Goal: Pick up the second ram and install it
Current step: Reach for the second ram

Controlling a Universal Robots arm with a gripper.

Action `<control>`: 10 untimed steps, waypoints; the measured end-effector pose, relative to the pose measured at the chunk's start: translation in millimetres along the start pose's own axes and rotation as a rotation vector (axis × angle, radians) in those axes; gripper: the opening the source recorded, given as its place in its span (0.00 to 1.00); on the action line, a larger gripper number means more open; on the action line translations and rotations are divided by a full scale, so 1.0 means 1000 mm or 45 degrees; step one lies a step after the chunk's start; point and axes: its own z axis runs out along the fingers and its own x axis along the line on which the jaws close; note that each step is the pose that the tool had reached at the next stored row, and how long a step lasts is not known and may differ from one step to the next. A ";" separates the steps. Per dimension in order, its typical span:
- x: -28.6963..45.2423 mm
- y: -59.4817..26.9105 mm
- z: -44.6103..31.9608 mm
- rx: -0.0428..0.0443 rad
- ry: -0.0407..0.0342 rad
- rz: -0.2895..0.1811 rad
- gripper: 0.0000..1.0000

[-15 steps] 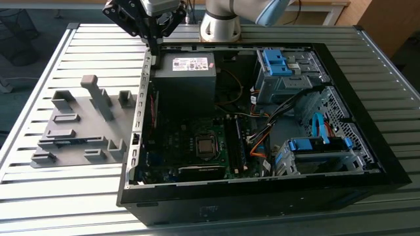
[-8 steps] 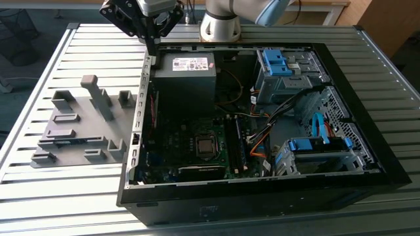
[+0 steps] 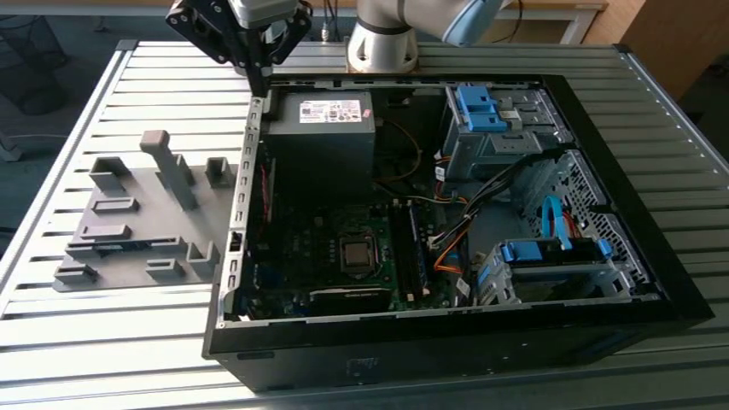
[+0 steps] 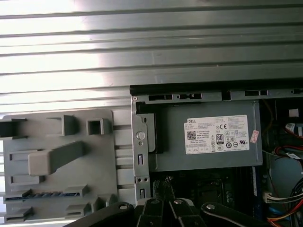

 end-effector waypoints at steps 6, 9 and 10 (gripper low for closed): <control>0.0039 -0.0003 0.0000 0.000 0.0000 0.000 0.11; 0.0060 -0.0004 -0.0001 0.000 0.0000 0.000 0.11; 0.0074 -0.0005 -0.0001 0.000 0.0000 0.000 0.11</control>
